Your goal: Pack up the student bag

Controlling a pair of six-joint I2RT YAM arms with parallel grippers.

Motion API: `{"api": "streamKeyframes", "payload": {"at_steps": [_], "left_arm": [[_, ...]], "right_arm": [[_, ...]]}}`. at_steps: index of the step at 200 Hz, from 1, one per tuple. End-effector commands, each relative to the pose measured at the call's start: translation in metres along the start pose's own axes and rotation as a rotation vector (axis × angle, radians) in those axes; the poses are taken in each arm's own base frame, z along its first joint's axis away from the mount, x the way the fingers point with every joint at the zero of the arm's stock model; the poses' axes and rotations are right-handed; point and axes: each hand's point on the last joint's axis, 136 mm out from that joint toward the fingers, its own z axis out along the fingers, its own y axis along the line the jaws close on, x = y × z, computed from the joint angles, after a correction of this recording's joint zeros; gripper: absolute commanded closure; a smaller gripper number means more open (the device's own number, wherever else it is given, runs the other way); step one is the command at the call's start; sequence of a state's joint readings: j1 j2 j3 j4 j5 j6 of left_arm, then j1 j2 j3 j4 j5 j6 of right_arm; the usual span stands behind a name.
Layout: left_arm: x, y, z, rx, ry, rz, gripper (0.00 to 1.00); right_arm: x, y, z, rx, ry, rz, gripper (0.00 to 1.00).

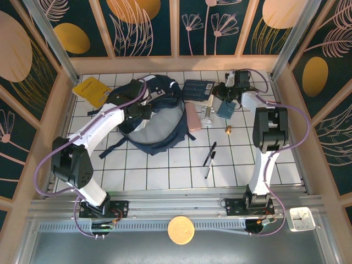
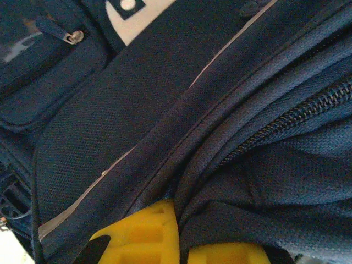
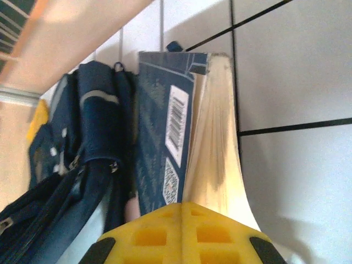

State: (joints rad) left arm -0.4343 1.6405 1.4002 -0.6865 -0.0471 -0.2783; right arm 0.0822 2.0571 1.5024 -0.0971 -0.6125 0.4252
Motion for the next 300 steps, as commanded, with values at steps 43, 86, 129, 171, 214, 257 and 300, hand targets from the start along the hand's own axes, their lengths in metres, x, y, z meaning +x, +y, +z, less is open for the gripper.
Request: {"api": "streamKeyframes", "payload": {"at_steps": [43,86,129,171,214,257,300], "left_arm": [[-0.006,0.034,-0.022,-0.099,-0.038,-0.031,1.0],[-0.027,0.04,-0.023,-0.09,-0.087,-0.073,1.0],[-0.043,0.032,-0.002,0.002,0.019,-0.112,0.57],[-0.054,-0.014,-0.068,0.258,-0.029,-0.244,0.01],[-0.149,-0.062,-0.084,0.449,-0.185,-0.281,0.01],[-0.206,-0.107,0.051,0.59,-0.135,-0.314,0.01],[-0.17,-0.103,0.179,0.582,-0.043,-0.407,0.01]], "right_arm": [[-0.005,0.044,-0.06,-0.108,-0.11,0.048,1.0],[0.014,0.009,-0.054,0.05,0.025,0.001,0.54],[-0.006,-0.02,-0.019,0.118,0.061,-0.058,0.4],[-0.014,-0.044,0.014,0.099,0.099,-0.021,0.4],[-0.013,-0.06,0.036,0.088,0.12,0.01,0.4],[-0.014,-0.066,0.051,0.059,0.128,0.036,0.41],[-0.007,-0.064,0.073,0.039,0.174,0.027,0.41]]}}
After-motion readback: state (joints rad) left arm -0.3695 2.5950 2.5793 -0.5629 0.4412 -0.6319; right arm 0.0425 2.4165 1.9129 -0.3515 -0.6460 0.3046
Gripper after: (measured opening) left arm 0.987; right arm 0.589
